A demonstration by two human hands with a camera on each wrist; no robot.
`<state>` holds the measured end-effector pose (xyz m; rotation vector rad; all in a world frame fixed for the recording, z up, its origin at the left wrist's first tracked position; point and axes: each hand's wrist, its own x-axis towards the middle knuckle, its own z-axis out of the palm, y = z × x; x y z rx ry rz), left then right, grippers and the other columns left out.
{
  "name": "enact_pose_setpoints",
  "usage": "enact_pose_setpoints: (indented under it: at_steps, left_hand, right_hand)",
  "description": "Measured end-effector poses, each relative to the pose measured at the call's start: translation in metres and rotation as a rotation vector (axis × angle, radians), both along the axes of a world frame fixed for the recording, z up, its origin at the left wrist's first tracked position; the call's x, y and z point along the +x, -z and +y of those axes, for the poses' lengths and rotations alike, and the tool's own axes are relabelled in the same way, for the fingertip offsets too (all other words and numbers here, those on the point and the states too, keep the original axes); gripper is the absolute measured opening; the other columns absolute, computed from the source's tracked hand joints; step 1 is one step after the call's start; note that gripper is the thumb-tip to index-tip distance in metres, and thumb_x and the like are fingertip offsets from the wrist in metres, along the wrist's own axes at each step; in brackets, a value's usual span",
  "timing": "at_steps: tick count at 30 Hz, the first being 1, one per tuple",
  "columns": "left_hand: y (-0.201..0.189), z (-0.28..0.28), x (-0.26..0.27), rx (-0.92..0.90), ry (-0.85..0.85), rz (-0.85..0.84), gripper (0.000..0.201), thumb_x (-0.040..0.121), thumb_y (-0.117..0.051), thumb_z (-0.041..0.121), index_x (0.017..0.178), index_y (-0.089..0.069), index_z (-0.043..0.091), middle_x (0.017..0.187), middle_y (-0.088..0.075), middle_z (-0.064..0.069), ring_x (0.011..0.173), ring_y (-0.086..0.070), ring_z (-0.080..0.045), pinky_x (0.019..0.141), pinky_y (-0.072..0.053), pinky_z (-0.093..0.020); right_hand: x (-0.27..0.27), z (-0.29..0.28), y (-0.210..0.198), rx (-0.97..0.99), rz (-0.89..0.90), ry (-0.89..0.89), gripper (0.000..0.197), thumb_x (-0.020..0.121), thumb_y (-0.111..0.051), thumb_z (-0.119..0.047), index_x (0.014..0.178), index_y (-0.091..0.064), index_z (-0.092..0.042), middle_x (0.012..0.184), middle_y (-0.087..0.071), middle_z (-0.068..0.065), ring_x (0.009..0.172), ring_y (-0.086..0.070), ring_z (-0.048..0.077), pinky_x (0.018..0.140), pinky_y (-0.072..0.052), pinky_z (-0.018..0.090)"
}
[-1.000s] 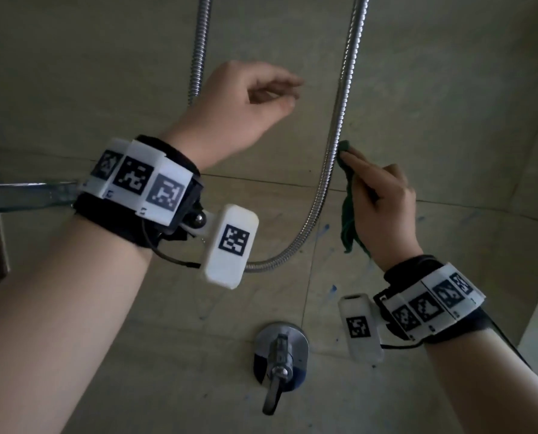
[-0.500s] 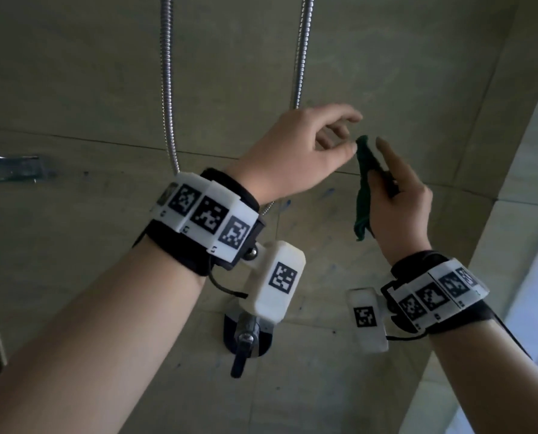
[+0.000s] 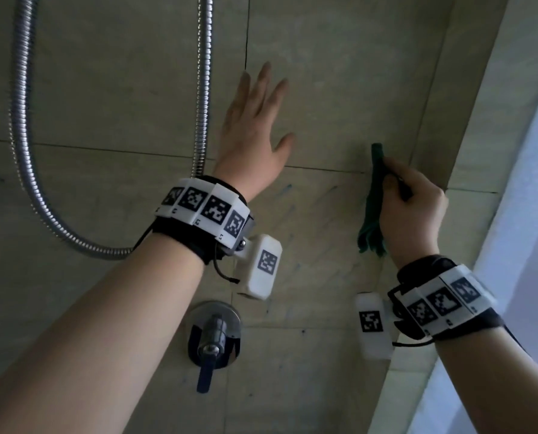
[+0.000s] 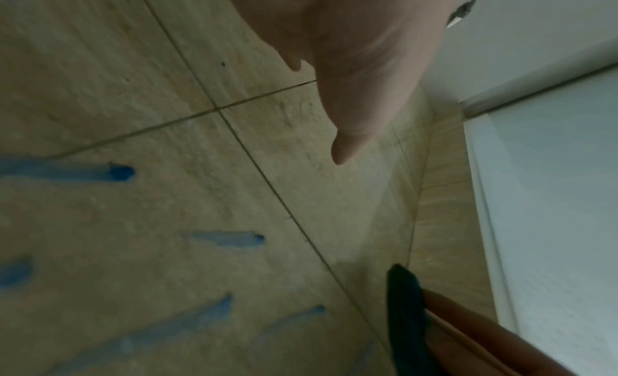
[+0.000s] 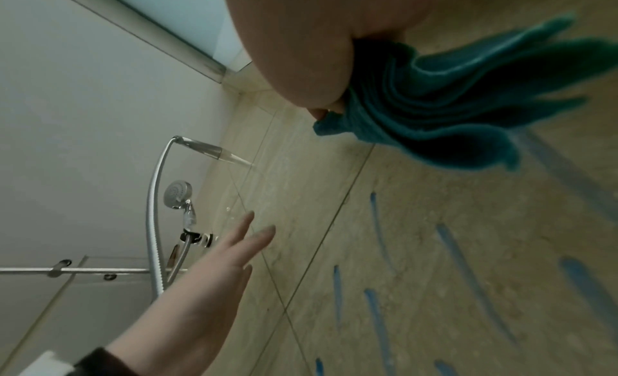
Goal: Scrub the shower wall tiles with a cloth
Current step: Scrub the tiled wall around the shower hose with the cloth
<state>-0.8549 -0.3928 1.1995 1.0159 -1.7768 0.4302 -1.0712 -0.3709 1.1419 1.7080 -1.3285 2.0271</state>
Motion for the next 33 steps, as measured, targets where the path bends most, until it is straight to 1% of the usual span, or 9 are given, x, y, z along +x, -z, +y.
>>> enact_pose_setpoints:
  at_steps: [3, 7, 10, 14, 19, 22, 24, 29, 33]
  left_hand:
    - [0.002, -0.012, 0.009, -0.009, -0.137, -0.024, 0.072, 0.096, -0.053, 0.033, 0.154, -0.012, 0.019, 0.162, 0.006, -0.005, 0.147, 0.009, -0.029, 0.115, 0.012, -0.029]
    - [0.007, -0.025, 0.023, 0.001, -0.183, 0.059, 0.081, 0.095, -0.052, 0.043, 0.154, -0.006, 0.013, 0.161, 0.008, -0.009, 0.147, 0.009, -0.029, 0.098, 0.029, -0.011]
    - [0.008, -0.030, 0.028, -0.012, -0.181, 0.071, 0.084, 0.094, -0.052, 0.047, 0.154, -0.006, 0.009, 0.161, 0.006, -0.011, 0.147, 0.008, -0.029, 0.095, 0.032, -0.008]
    - [0.008, -0.034, 0.029, -0.033, -0.168, 0.074, 0.085, 0.093, -0.054, 0.045, 0.153, -0.007, 0.009, 0.161, 0.005, -0.010, 0.147, 0.008, -0.028, 0.095, 0.031, -0.007]
    - [0.011, -0.038, 0.034, -0.049, -0.168, 0.034, 0.087, 0.091, -0.057, 0.046, 0.154, -0.008, 0.012, 0.162, 0.005, -0.007, 0.148, 0.007, -0.028, 0.100, 0.027, -0.010]
    - [0.011, -0.038, 0.035, -0.062, -0.184, 0.020, 0.087, 0.091, -0.057, 0.047, 0.154, -0.008, 0.013, 0.162, 0.005, -0.006, 0.148, 0.007, -0.029, 0.099, 0.027, -0.012]
    - [0.011, -0.038, 0.034, -0.066, -0.190, 0.013, 0.087, 0.091, -0.056, 0.046, 0.154, -0.007, 0.012, 0.161, 0.006, -0.007, 0.148, 0.008, -0.029, 0.097, 0.029, -0.010]
    - [0.013, -0.038, 0.033, -0.043, -0.194, 0.014, 0.086, 0.092, -0.056, 0.046, 0.154, -0.006, 0.014, 0.162, 0.007, -0.004, 0.148, 0.010, -0.027, 0.104, 0.022, -0.018]
    - [0.015, -0.037, 0.033, -0.035, -0.200, 0.005, 0.086, 0.092, -0.056, 0.045, 0.154, -0.007, 0.013, 0.162, 0.007, -0.004, 0.148, 0.009, -0.028, 0.105, 0.021, -0.019]
  right_hand:
    - [0.000, -0.007, 0.003, -0.035, 0.065, 0.096, 0.036, 0.092, -0.046, 0.002, 0.120, -0.066, -0.007, 0.093, -0.067, 0.010, 0.081, -0.057, 0.014, 0.071, -0.037, 0.008]
    - [0.006, -0.016, 0.002, -0.028, 0.162, 0.270, 0.042, 0.091, -0.042, 0.005, 0.129, -0.059, -0.004, 0.128, -0.056, 0.020, 0.113, -0.053, 0.037, 0.095, -0.039, 0.031]
    - [0.007, -0.022, 0.000, 0.076, 0.194, 0.429, 0.047, 0.092, -0.040, 0.002, 0.137, -0.050, -0.007, 0.139, -0.043, 0.023, 0.115, -0.048, 0.044, 0.094, -0.040, 0.045]
    - [0.011, -0.038, 0.006, 0.248, 0.242, 0.531, 0.054, 0.093, -0.037, 0.000, 0.146, -0.037, -0.008, 0.140, -0.037, 0.024, 0.116, -0.041, 0.044, 0.094, -0.035, 0.047]
    - [0.025, -0.051, 0.024, 0.005, 0.182, 0.489, 0.056, 0.082, -0.034, -0.002, 0.135, -0.049, 0.004, 0.116, -0.051, 0.032, 0.099, -0.047, 0.048, 0.085, -0.042, 0.048]
    - [0.030, -0.048, 0.037, -0.080, 0.413, 0.456, 0.055, 0.080, -0.031, -0.003, 0.129, -0.055, 0.005, 0.111, -0.058, 0.029, 0.087, -0.051, 0.045, 0.076, -0.047, 0.047]
    - [0.016, -0.046, 0.038, -0.034, 0.502, 0.547, 0.052, 0.081, -0.036, 0.004, 0.130, -0.053, 0.006, 0.111, -0.059, 0.029, 0.087, -0.052, 0.045, 0.075, -0.047, 0.050]
    - [0.023, -0.049, 0.030, 0.102, 0.305, 0.662, 0.054, 0.076, -0.049, 0.014, 0.130, -0.046, 0.016, 0.112, -0.055, 0.036, 0.093, -0.052, 0.051, 0.079, -0.046, 0.053]
    - [0.029, -0.042, 0.050, 0.035, 0.567, 0.597, 0.054, 0.074, -0.043, 0.004, 0.126, -0.055, 0.009, 0.105, -0.062, 0.027, 0.081, -0.056, 0.043, 0.066, -0.049, 0.045]
